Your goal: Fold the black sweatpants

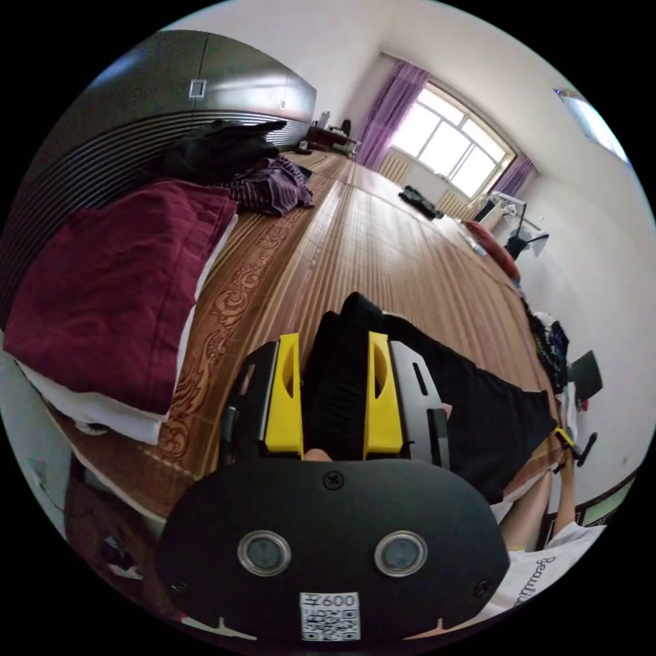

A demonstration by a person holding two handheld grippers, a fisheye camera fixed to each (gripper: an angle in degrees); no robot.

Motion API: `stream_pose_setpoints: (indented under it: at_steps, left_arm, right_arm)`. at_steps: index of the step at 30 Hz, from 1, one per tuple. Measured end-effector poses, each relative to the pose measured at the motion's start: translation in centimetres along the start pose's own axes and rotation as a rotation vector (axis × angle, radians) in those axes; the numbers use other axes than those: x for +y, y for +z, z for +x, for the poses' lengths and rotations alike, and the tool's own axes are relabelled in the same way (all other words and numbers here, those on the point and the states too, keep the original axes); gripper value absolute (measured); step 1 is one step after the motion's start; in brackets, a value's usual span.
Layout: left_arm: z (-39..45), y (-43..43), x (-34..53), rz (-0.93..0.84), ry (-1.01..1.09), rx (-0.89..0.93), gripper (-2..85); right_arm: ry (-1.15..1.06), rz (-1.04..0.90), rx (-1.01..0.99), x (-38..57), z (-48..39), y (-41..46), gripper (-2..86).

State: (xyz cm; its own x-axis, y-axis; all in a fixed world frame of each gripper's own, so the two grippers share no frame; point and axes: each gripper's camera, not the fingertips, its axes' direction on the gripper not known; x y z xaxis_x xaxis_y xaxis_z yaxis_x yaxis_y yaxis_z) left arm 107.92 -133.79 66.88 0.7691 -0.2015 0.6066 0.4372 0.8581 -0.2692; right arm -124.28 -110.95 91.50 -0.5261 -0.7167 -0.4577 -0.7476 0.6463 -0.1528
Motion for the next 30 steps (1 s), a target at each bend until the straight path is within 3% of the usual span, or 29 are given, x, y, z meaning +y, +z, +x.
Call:
stream_pose_setpoints:
  at_steps: [2, 4, 7, 11, 18, 24, 30]
  left_arm:
    - [-0.5, -1.1, -0.3, 0.062, -0.042, 0.100, 13.5]
    - [-0.3, -0.1, -1.1, -0.028, -0.039, 0.117, 13.3]
    - [2.1, 2.0, -1.7, -0.186, 0.076, -0.037, 11.9]
    - [5.4, 0.6, -0.8, -0.140, 0.236, -0.177, 7.8]
    - [2.3, -2.9, -0.4, -0.093, 0.141, -0.009, 6.2]
    - [0.2, -3.7, 1.0, 0.005, 0.054, 0.079, 3.1]
    - [0.8, -1.5, 1.7, -0.047, 0.103, -0.019, 1.8]
  right_arm:
    - [0.071, 0.004, -0.070, 0.0, 1.4, -1.7, 3.4]
    - [0.101, 0.011, -0.115, 0.0, 2.1, -2.8, 4.1]
    - [0.099, -0.002, -0.153, -0.3, 2.3, -4.0, 5.7]
    - [0.037, -0.031, -0.070, -0.9, 1.7, -4.7, 7.2]
    - [0.023, -0.034, -0.110, -1.7, 3.4, -7.5, 4.0]
    - [0.268, 0.065, -0.220, -0.9, 10.4, -11.7, 0.3]
    - [0.580, -0.008, -0.500, -0.5, 16.5, -11.4, 0.5]
